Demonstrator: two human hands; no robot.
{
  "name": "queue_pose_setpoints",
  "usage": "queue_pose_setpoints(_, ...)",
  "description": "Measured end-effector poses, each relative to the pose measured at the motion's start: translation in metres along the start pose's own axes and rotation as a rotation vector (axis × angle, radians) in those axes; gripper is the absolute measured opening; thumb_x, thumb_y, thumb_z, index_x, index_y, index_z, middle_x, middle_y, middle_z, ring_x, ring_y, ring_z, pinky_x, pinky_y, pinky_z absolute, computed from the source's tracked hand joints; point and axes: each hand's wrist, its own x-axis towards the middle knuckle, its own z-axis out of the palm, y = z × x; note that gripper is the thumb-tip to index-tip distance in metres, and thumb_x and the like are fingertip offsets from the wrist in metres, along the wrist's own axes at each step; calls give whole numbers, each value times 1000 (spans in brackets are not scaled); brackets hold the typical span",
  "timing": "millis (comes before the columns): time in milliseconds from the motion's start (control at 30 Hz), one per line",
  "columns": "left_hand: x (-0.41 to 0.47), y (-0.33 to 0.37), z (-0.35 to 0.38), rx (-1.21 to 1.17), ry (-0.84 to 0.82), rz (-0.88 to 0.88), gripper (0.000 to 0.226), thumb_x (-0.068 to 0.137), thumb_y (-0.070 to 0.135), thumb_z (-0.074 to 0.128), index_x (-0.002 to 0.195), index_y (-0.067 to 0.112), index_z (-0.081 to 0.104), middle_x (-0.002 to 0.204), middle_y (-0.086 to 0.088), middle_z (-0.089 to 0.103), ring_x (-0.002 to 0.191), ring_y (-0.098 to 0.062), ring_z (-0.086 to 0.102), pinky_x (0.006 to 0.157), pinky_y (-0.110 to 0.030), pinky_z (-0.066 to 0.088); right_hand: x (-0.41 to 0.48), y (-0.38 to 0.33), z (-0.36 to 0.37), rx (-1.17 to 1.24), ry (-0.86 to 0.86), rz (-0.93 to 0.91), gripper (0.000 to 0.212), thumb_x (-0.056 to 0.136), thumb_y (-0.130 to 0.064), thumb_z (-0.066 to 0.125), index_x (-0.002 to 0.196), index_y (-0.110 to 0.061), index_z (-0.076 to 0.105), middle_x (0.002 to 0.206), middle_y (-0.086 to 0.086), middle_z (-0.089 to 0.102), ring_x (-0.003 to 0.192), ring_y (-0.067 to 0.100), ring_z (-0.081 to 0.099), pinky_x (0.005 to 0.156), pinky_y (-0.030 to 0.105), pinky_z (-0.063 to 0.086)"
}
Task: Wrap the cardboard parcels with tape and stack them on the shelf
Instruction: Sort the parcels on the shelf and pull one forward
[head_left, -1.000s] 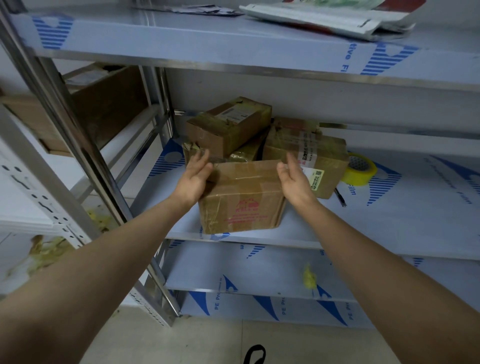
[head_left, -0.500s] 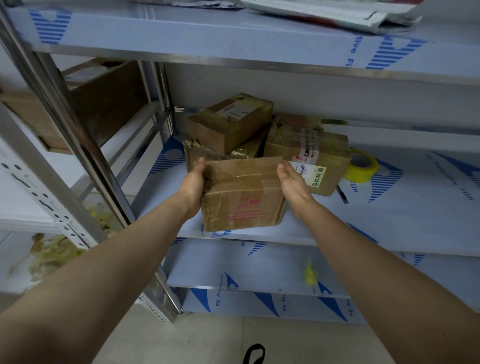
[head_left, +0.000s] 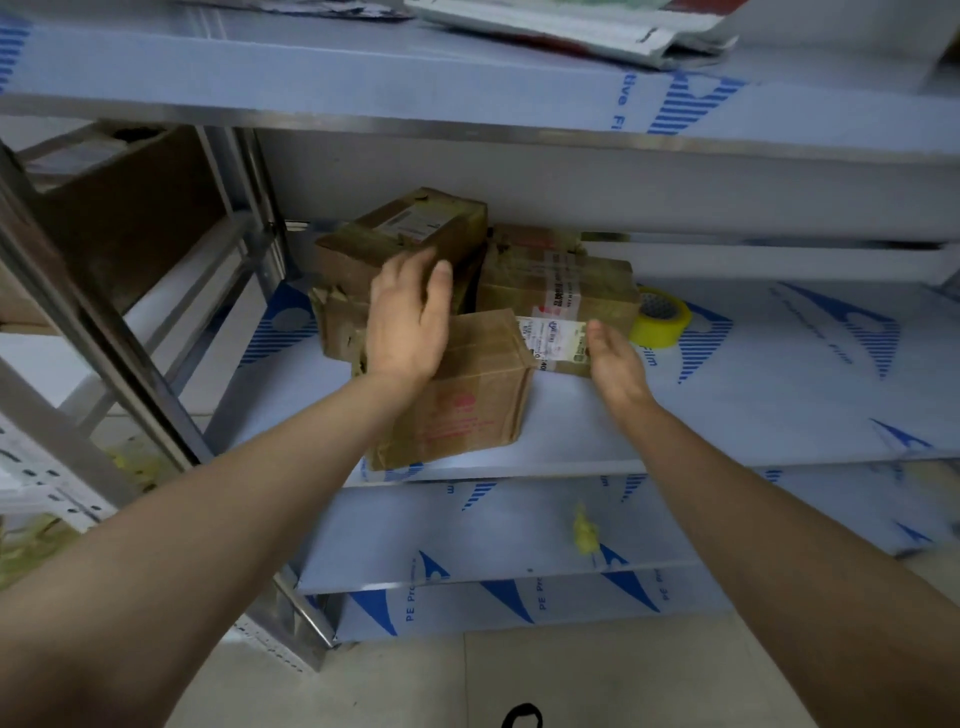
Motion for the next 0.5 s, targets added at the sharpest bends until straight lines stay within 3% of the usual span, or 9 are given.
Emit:
queue_pose_setpoints(100, 0, 36, 29, -43, -115, 74, 38, 100, 31, 41, 127, 10, 58, 130, -10, 55, 123, -25, 47, 104, -30, 35, 4, 11, -25, -22, 13, 2, 41, 103, -33, 36, 132, -9, 52, 135, 12, 54, 124, 29, 49, 98, 29, 36)
queue_pose_setpoints(267, -9, 82, 78, -10, -349, 76, 36, 100, 33, 43, 126, 15, 58, 124, -7, 61, 114, -24, 56, 95, -34, 45, 22, 38, -66, -110, -4, 13, 35, 101, -25, 43, 131, -10, 55, 135, 12, 55, 123, 28, 49, 91, 25, 34)
queue_pose_setpoints(367, -9, 100, 112, 21, -407, 38, 33, 98, 29, 46, 125, 15, 59, 122, -8, 63, 113, -26, 57, 94, -35, 47, 40, 57, -88, -140, -45, 17, 34, 100, -20, 44, 131, -8, 54, 135, 14, 54, 124, 30, 48, 100, 32, 37)
queue_pose_setpoints(500, -6, 113, 159, 147, -470, -5, 31, 95, 21, 50, 124, 14, 61, 123, -9, 63, 114, -27, 57, 96, -33, 45, 71, 82, -116, -208, -124, -7, 35, 99, -14, 45, 133, -6, 53, 137, 14, 53, 127, 30, 47, 105, 31, 33)
